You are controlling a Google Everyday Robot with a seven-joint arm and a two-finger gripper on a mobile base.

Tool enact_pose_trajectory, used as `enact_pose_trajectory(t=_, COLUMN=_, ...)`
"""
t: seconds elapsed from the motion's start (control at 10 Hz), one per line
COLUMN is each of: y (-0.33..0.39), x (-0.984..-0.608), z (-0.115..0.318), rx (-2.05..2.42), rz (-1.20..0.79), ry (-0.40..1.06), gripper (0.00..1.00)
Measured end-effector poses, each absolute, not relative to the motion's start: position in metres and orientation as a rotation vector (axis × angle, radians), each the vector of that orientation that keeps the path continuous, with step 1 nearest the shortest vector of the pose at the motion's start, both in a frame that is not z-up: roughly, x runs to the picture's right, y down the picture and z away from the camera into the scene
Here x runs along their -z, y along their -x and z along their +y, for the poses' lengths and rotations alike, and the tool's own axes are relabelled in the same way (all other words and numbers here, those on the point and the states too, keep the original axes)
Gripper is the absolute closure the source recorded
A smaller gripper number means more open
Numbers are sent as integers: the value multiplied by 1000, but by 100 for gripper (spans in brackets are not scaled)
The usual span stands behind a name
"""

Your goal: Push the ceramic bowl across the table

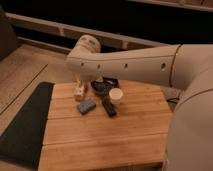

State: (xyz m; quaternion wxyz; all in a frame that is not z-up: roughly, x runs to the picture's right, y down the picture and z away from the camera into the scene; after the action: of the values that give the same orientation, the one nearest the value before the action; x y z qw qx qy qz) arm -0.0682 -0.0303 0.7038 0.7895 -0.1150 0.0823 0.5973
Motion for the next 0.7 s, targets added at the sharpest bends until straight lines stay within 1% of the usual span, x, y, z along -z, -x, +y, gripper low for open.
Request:
enact_pose_trajectory(t=0.3, y=19, x=-731, z=-20, rx=-1278, rz=287, ry=217, gripper=35)
enact_pose_trajectory(t=0.5, y=3, x=-764, z=-21, rx=-1275, rz=276, ry=224, gripper=35)
enact_pose_trajectory(t=0.7, y=-3, x=-777, z=-21, rx=-1281, rz=268, ry=228, gripper=35)
